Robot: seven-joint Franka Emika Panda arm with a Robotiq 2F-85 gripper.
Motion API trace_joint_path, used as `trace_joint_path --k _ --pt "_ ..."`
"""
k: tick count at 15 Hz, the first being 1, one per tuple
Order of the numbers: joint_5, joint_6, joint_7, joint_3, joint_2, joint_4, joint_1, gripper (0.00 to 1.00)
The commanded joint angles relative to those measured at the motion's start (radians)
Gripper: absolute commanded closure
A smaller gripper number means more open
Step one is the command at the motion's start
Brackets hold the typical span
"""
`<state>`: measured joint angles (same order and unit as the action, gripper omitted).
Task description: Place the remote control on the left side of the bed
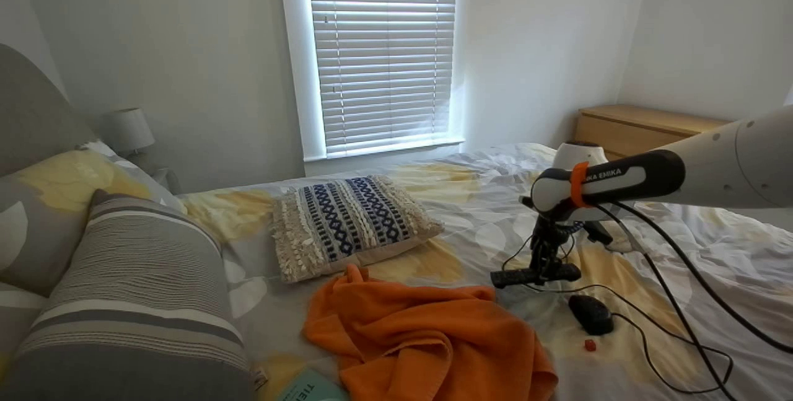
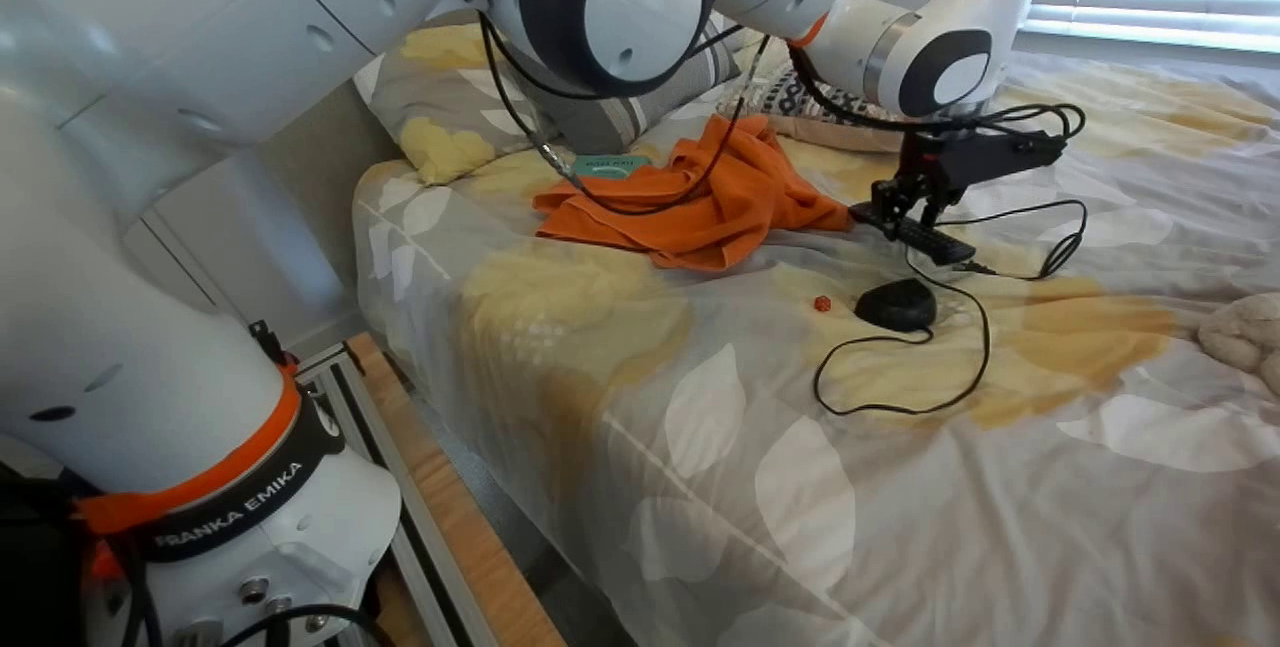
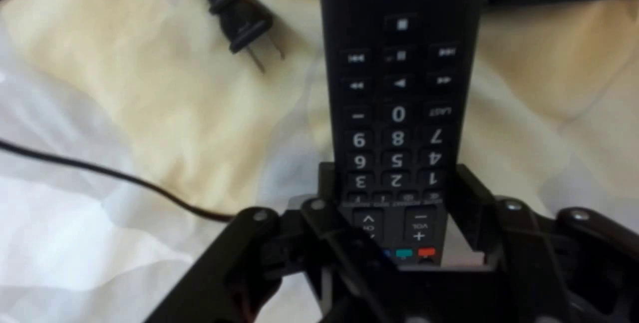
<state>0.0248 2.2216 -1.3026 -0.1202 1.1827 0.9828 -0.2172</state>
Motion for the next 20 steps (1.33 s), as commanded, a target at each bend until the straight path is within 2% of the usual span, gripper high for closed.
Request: trace_joint_path --k 1,4,8,13,15,17,18,20 --pt "-0.001 0.008 -0.009 -0.014 -0.150 0.148 0.005 0.68" --pt "-0.052 -0.075 -0.156 -0.083 -0.278 0.276 -0.027 0.68" --pt "-0.117 -0.195 -0.307 -0.124 -0.436 0.435 -0.048 0.68" --pt "-0.186 -0.349 -0.520 -0.115 -0.620 0.652 -0.044 0.68" --pt "-0.180 -0.384 -0.614 -0.099 -0.687 0.749 -0.027 0.68" --pt "-0.152 -0.359 -0.704 -0.084 -0.747 0.853 -0.001 0.68" --pt "-0.180 -0.395 -0.628 -0.059 -0.652 0.706 0.020 0.43" --pt "-0.176 -0.393 -0.673 -0.054 -0.699 0.784 0.031 0.43"
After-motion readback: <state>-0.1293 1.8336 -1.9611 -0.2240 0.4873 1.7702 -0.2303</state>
